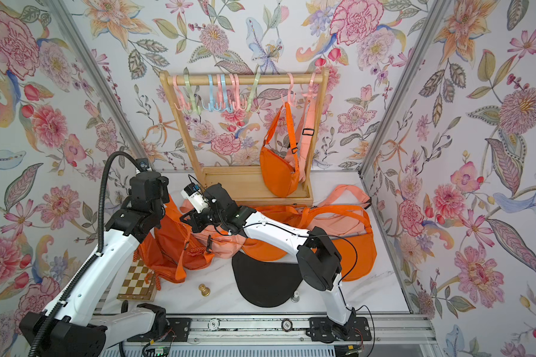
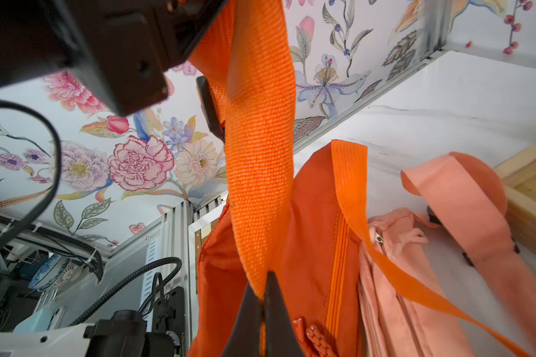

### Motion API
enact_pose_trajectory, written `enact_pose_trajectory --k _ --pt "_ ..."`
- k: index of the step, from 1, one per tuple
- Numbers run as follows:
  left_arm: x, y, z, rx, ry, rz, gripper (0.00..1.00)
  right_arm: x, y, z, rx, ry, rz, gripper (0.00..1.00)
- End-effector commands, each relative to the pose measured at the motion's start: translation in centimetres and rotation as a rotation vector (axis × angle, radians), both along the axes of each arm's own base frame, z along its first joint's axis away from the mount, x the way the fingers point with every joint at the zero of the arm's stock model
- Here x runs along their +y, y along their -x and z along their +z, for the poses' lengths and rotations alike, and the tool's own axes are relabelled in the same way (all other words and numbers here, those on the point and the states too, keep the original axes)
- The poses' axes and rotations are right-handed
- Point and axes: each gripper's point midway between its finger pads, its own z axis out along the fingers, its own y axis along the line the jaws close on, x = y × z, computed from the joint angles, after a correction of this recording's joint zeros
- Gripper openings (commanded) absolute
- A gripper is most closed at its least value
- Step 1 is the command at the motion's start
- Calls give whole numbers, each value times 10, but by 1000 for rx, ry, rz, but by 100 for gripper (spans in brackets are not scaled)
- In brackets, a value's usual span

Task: Take the bag off the hook
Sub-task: Place the bag inside the bag.

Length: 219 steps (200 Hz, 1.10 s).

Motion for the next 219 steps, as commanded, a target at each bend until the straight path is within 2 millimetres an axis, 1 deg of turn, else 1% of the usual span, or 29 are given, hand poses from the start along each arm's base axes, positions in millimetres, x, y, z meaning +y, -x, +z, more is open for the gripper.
enact_pose_trajectory --k 1,18,32,43,60,90,102,115,125,136,145,157,169,187,197,205,219 --pt "17 -11 67 -268 86 79 0 -18 1 -71 161 196 -6 0" --pt "14 -20 63 -255 89 68 0 -25 -12 -84 161 222 -41 0" --pt "9 -30 55 -238 102 49 0 -33 -23 -94 161 241 -65 0" --pt "5 -35 47 -227 122 32 0 -40 -31 -103 167 256 -84 0" --pt "-2 -44 30 -207 159 5 0 -46 -36 -112 158 277 -92 0" --pt "-12 -53 -8 -147 220 -19 1 -51 -24 -137 178 306 -61 0" --pt "-12 -53 -22 -121 229 -14 2 -51 -16 -143 190 299 -36 0" --pt "-12 -52 -31 -108 237 -10 4 -51 -8 -146 182 298 -21 0" --pt "-12 -50 -36 -102 241 -9 9 -52 -4 -147 167 302 -17 0" --pt "-13 -49 -39 -99 248 -10 18 -54 -4 -147 151 312 -26 0" --pt "-14 -50 -42 -96 254 -18 23 -57 -7 -148 140 321 -45 0" --pt "-17 -52 -46 -90 267 -28 26 -64 -17 -153 132 346 -98 0" --pt "-21 -57 -49 -87 280 -44 35 -73 -31 -157 138 360 -157 0" --pt "-27 -66 -53 -78 299 -67 38 -88 -57 -160 149 371 -248 0" --pt "-31 -70 -52 -76 304 -77 43 -93 -66 -159 156 364 -270 0" --pt "-32 -72 -51 -79 305 -80 52 -94 -71 -156 154 357 -276 0" --pt "-33 -72 -45 -87 307 -79 74 -91 -72 -148 142 341 -265 0"
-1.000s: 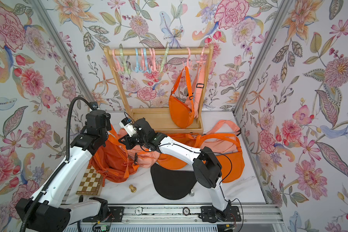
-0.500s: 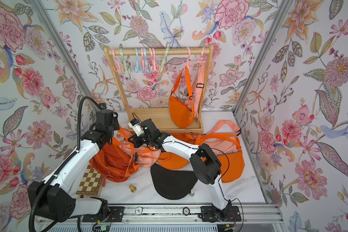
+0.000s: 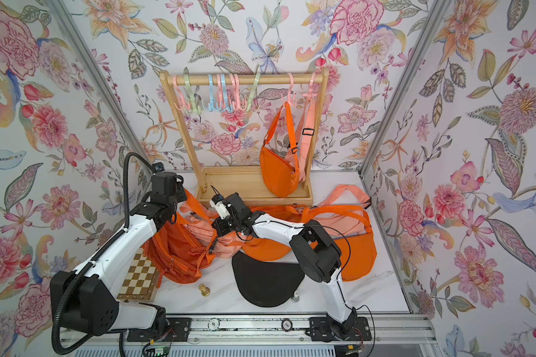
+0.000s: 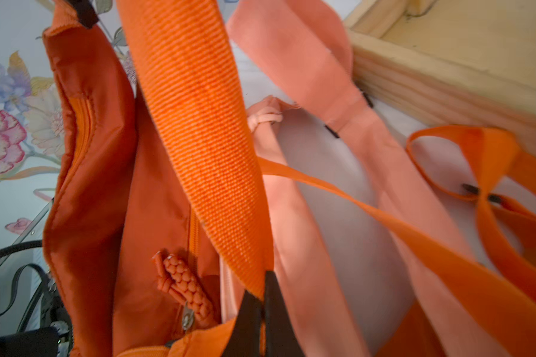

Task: Take the bag off the hook
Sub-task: Place the bag inside the bag.

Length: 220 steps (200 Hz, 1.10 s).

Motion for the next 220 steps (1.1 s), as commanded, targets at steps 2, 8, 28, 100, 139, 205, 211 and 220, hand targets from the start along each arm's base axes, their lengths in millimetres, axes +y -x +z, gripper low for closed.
enact_pose_trajectory --k 2,8,28,100,139,205,211,220 --pt "3 -14 40 -131 40 27 76 -16 -5 -15 48 71 -43 1" --pt "4 -14 45 -137 39 26 81 -15 -4 -12 44 65 -38 4" --pt "5 -7 62 -165 43 28 92 -8 3 0 39 38 -1 14" --pt "26 58 134 -318 55 78 99 5 25 98 -85 -142 70 49" --pt "23 66 111 -252 71 57 99 -5 22 130 -132 -176 43 51" --pt "18 74 36 -89 111 48 99 10 39 132 -133 -170 97 53" --pt "17 77 35 -89 116 45 99 12 40 133 -136 -173 101 53" --pt "17 81 35 -93 123 42 99 13 40 134 -138 -177 105 54"
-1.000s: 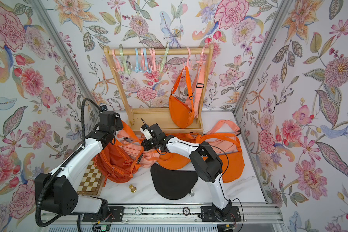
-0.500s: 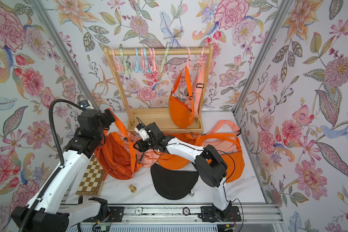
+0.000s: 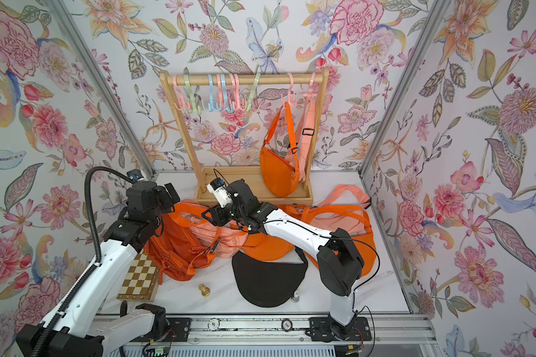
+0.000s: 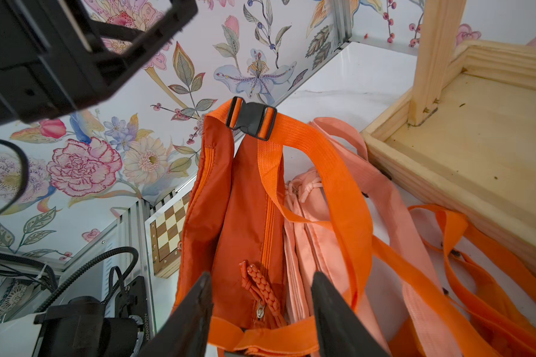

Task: Take the bag off the hook
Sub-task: Place the bag inside the bag, then pick up the bag from the hook.

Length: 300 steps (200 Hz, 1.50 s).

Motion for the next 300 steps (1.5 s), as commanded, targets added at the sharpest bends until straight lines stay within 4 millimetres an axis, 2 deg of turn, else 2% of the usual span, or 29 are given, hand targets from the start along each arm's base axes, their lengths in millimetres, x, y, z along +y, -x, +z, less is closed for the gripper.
enact_pose_trajectory --k 1,12,30,43,56,65,90,96,98,99,101,122,135,152,163,171,174,193,226,242,256,271,284,300 --pt "2 12 -8 17 32 2 99 11 5 9 -25 -9 30 54" --pt "3 16 -1 0 35 1 99 10 2 12 -32 -15 24 54" --pt "1 19 23 -47 43 -19 99 4 -9 27 -50 -37 4 54" --pt "-8 14 40 -76 58 -67 99 -9 -22 45 -70 -59 -34 53" --pt "-26 4 54 -94 69 -135 99 -32 -42 69 -107 -81 -101 53" --pt "-41 -2 63 -99 52 -177 99 -53 -58 85 -137 -85 -163 54" --pt "-110 -16 94 -184 -23 -358 99 -117 -96 122 -219 -50 -338 60" --pt "-127 -18 100 -201 -34 -395 99 -144 -114 128 -231 -29 -405 63" --pt "-132 -19 102 -207 -37 -405 99 -151 -117 131 -237 -26 -420 86" --pt "-134 -19 103 -211 -38 -409 99 -154 -119 132 -240 -22 -429 93" --pt "-139 -20 105 -217 -41 -421 99 -160 -122 134 -245 -16 -445 99" --pt "-190 -31 119 -261 -73 -522 100 -222 -152 153 -282 14 -580 99" --pt "-222 -38 127 -294 -92 -583 99 -255 -171 157 -283 23 -650 99" --pt "-258 -43 136 -344 -102 -650 99 -288 -192 161 -281 47 -712 100" --pt "-276 -46 142 -374 -100 -673 100 -301 -203 164 -295 56 -726 98" --pt "-285 -47 147 -395 -96 -693 99 -306 -211 165 -310 67 -731 97" --pt "-294 -54 137 -376 -105 -703 100 -307 -213 167 -320 73 -727 96" --pt "-314 -68 130 -373 -102 -724 99 -304 -227 171 -377 107 -696 92" --pt "-345 -94 117 -392 -135 -760 94 -288 -252 164 -440 165 -643 86" --pt "-361 -108 111 -405 -168 -786 94 -284 -263 157 -469 205 -652 85" --pt "-375 -122 107 -410 -183 -807 94 -283 -272 152 -478 219 -661 80" --pt "-383 -140 102 -414 -181 -807 98 -287 -284 148 -483 231 -699 73" --pt "-384 -157 98 -418 -181 -786 99 -295 -290 149 -492 252 -750 62" --pt "-382 -179 95 -427 -177 -761 99 -305 -291 156 -496 244 -777 40"
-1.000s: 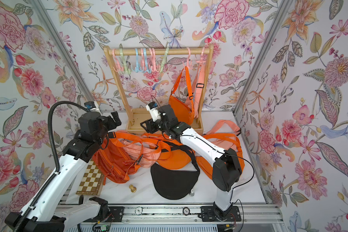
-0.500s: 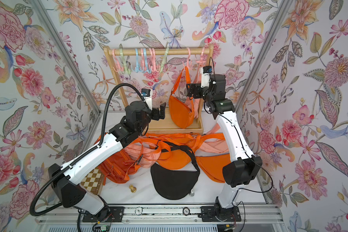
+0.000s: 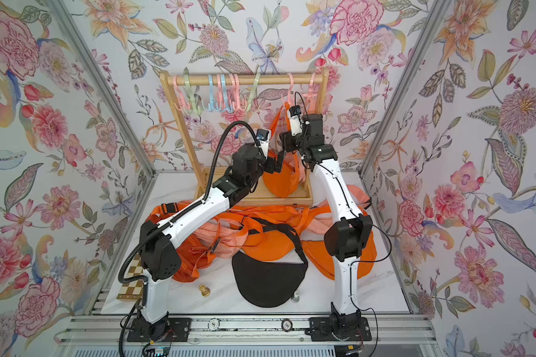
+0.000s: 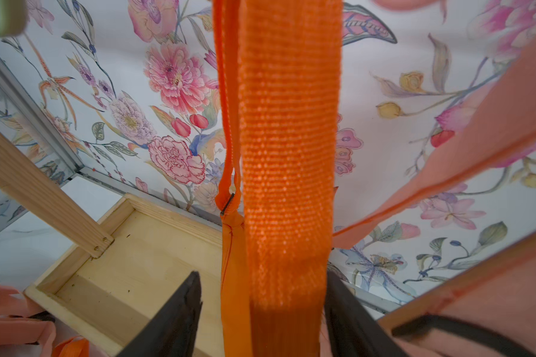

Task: Take the bag off the hook
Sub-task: Pick up the bag from the hook.

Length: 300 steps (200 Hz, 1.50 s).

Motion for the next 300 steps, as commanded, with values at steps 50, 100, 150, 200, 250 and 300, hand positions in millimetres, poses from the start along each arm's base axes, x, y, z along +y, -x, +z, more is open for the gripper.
enact_pose_trajectory --k 50,100,150,200,250,300 --pt "9 -71 2 -114 53 70 99 -43 28 64 -74 -114 -30 4" --pt "0 -81 -2 -226 92 74 99 -27 61 105 -125 -185 85 0" --pt "-1 -88 -6 -338 102 146 99 -31 95 123 -73 -318 202 0" --pt "-14 -86 5 -395 266 41 31 -29 121 128 -45 -362 259 0" --pt "5 -87 24 -336 435 20 100 -35 121 136 -60 -373 244 0" --pt "28 -88 23 -276 436 74 100 -32 105 120 -11 -401 248 0"
